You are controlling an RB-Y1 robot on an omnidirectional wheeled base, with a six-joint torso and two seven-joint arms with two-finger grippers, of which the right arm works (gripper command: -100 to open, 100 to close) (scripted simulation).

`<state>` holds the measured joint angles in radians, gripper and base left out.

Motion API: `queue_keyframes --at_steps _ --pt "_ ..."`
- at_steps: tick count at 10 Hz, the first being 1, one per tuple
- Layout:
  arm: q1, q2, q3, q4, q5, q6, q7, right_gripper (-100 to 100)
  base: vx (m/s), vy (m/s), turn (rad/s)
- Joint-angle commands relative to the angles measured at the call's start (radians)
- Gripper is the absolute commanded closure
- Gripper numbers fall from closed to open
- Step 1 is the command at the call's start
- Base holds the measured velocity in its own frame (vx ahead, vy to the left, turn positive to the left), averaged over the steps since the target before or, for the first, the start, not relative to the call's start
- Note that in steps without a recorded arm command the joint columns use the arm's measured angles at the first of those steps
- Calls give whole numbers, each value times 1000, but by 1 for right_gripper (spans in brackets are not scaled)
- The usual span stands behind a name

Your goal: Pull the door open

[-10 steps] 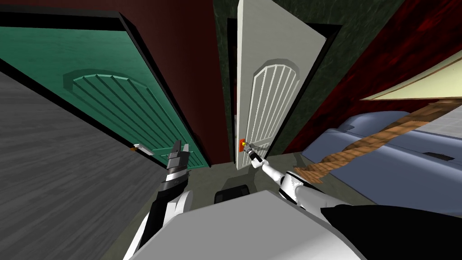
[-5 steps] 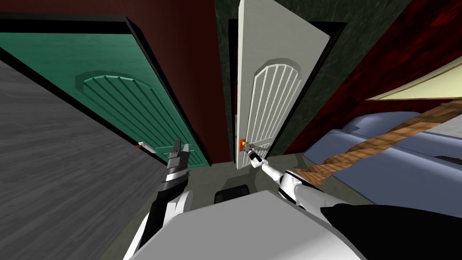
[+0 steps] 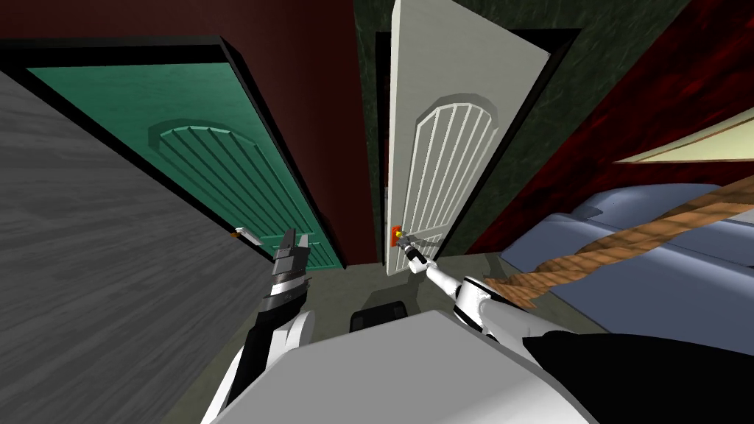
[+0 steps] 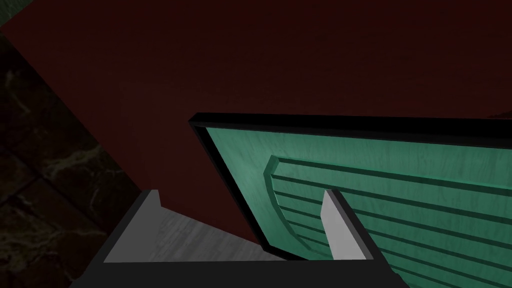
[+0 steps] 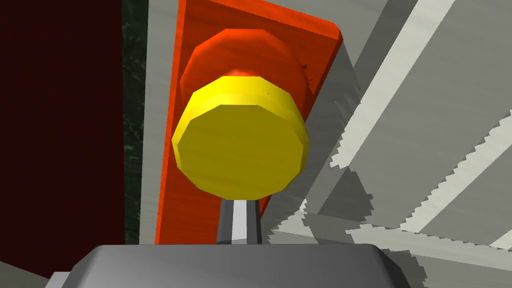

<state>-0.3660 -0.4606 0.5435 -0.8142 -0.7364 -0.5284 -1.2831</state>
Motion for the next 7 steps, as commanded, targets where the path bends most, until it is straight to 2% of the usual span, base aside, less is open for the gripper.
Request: queue_keyframes --at_steps 1,7 --pt "2 -12 18 -18 -25 -4 -39 -100 -106 -15 -28" --pt "8 -53 78 -78 -111 -18 -172 -100 -163 1 -59"
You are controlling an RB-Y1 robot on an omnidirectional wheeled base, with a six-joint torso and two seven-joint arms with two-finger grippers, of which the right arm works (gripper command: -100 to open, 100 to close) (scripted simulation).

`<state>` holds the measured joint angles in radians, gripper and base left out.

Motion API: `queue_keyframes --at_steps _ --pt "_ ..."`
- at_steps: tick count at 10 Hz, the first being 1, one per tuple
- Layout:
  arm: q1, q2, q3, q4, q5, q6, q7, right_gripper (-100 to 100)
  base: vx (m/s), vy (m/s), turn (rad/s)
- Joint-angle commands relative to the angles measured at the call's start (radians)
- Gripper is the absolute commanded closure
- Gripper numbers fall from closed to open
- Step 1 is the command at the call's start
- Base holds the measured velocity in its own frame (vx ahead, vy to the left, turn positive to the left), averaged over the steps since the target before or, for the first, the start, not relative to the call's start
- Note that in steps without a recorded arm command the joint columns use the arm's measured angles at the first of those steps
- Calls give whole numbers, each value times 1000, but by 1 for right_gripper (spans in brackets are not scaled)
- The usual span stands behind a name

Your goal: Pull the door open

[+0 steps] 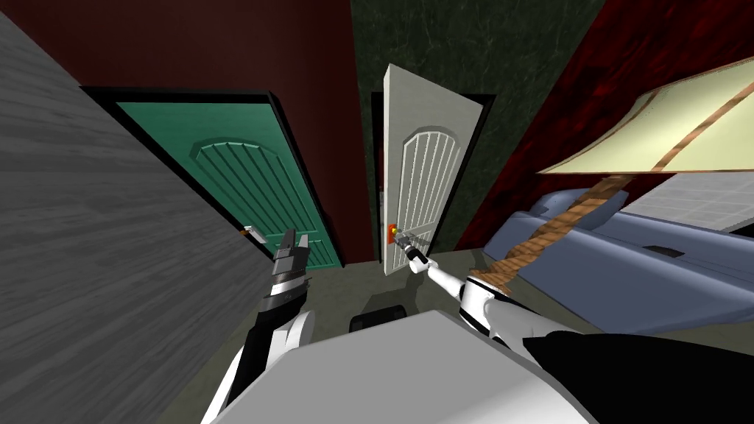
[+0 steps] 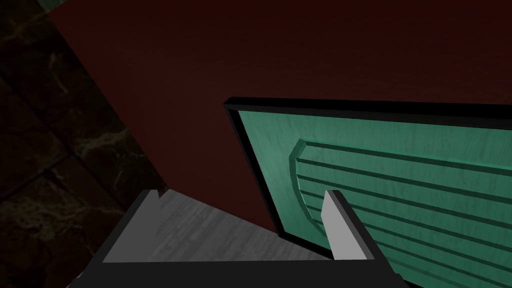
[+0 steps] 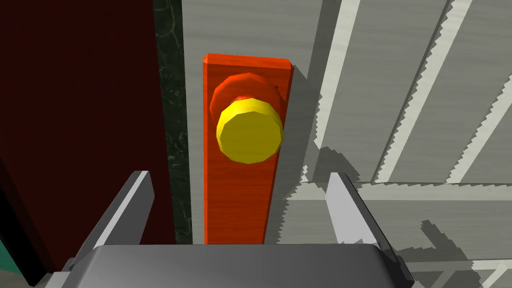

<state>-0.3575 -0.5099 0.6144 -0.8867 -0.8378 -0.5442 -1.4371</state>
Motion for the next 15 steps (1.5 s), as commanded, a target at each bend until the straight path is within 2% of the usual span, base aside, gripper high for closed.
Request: queue_keyframes --at_steps 1,3,7,8,9,14,15 --pt "0 -7 12 -10 -16 -3 -28 -100 -128 -4 -34" --pt "1 -1 -1 2 -13 -8 -16 -100 27 0 42" --pt "1 7 -20 18 -15 -20 -6 -100 203 -2 66" --pt "1 6 -16 16 -14 -17 -7 -100 92 -9 19" --pt "1 6 -16 16 -14 -17 -7 100 -7 4 -2" --pt "1 6 -16 16 -14 -17 -7 100 -17 0 -1" --pt "8 -23 20 0 -15 -28 -38 100 -103 -85 141"
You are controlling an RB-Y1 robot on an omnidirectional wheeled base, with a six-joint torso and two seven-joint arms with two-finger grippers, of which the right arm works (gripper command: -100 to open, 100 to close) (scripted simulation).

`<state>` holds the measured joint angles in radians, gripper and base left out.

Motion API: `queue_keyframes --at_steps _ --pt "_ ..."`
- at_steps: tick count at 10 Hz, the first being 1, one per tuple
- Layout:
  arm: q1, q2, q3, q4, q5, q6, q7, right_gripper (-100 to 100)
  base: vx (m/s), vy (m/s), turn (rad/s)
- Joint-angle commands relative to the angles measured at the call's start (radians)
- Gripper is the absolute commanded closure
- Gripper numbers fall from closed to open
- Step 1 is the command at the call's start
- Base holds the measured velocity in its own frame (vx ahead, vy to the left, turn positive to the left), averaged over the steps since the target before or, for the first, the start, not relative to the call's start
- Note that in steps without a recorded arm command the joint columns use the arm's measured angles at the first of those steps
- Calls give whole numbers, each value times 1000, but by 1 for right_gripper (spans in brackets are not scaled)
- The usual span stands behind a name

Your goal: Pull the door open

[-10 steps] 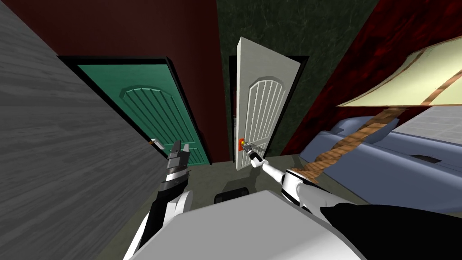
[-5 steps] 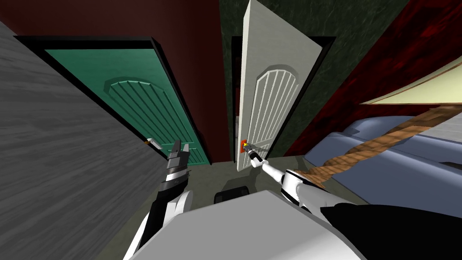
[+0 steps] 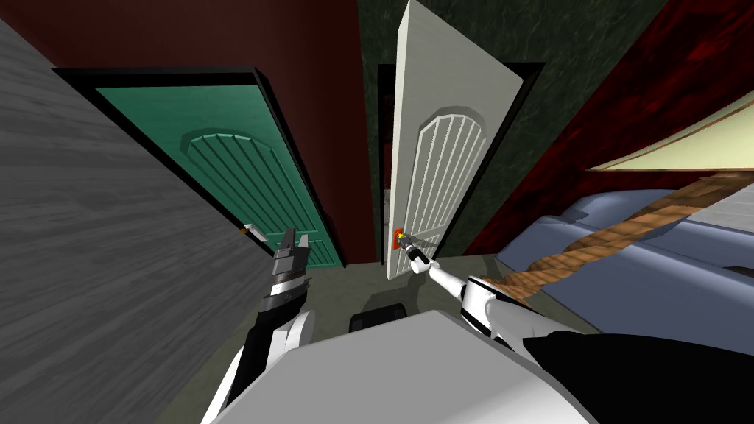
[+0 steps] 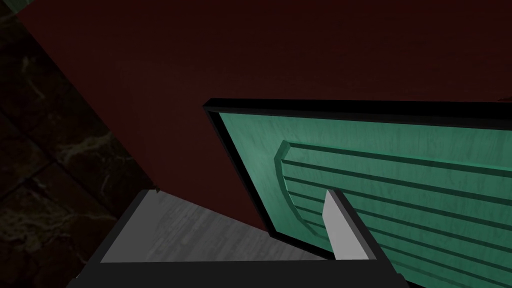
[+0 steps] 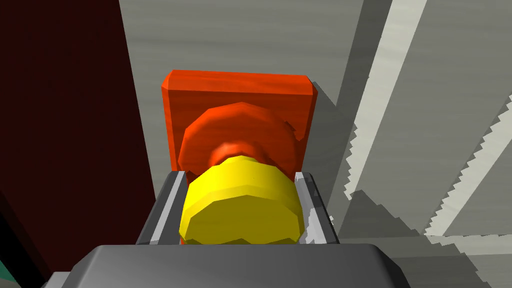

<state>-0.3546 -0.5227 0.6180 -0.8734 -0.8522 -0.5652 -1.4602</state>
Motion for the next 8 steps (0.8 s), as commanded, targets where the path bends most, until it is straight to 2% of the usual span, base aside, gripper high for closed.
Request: queue_keyframes --at_steps 1,3,4,5,6,8 --pt "6 -20 27 -18 -1 -11 -25 100 -155 -148 147" --pt "12 -63 77 -45 -3 -32 -71 100 -190 -167 177" --pt "13 -75 90 -52 -3 -38 -83 100 -181 -136 109" --pt "16 -97 116 -65 -4 -49 -107 100 -204 -112 117" --pt "18 -108 128 -72 -5 -55 -118 100 -191 -116 115" --pt "23 -146 170 -94 -6 -73 -157 100 -165 -155 127"
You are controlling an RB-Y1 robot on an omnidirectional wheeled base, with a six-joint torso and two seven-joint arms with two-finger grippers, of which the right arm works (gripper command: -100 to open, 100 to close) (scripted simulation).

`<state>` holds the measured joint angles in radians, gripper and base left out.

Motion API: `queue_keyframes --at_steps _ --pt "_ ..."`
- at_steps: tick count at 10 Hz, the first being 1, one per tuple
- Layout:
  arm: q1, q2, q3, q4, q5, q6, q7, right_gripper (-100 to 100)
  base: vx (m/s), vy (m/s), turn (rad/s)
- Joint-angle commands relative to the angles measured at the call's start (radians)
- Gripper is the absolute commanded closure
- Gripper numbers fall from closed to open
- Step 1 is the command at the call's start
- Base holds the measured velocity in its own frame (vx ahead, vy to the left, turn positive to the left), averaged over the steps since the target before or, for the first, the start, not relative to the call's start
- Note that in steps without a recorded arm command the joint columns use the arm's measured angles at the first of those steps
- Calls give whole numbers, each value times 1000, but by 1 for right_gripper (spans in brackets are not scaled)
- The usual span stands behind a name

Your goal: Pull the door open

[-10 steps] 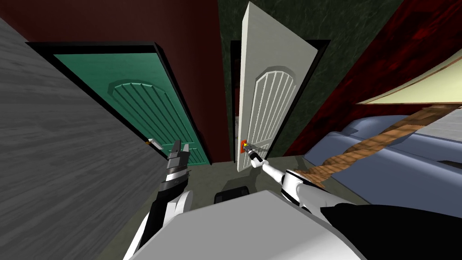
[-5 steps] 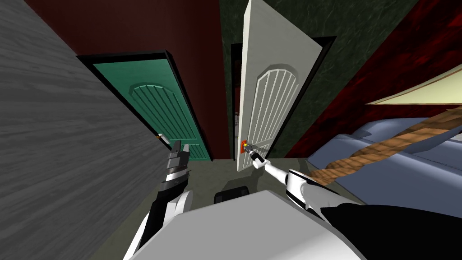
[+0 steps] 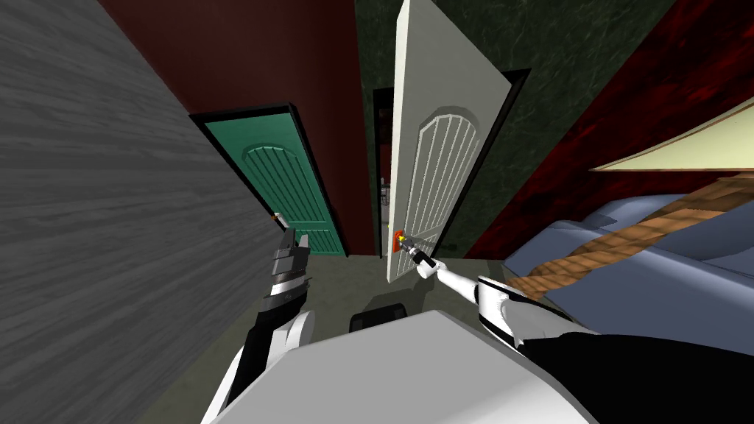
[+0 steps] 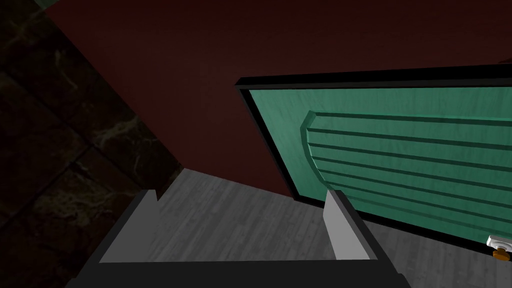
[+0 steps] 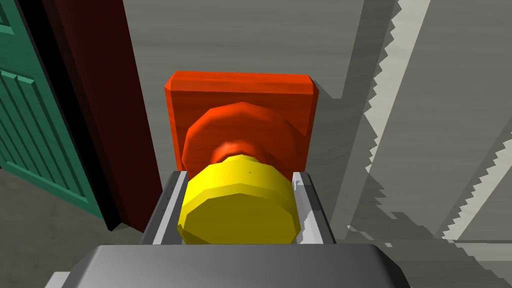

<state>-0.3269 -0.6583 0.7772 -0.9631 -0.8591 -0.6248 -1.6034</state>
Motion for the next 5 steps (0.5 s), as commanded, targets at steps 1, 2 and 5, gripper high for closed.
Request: queue_keyframes --at_steps 1,2,5 --pt "-3 -26 29 -14 0 -21 -31 100 -194 -146 149" --pt "-2 -15 19 -6 0 -10 -18 100 -87 -56 40" --pt "0 -65 85 -28 12 -58 -71 100 -180 -148 125"
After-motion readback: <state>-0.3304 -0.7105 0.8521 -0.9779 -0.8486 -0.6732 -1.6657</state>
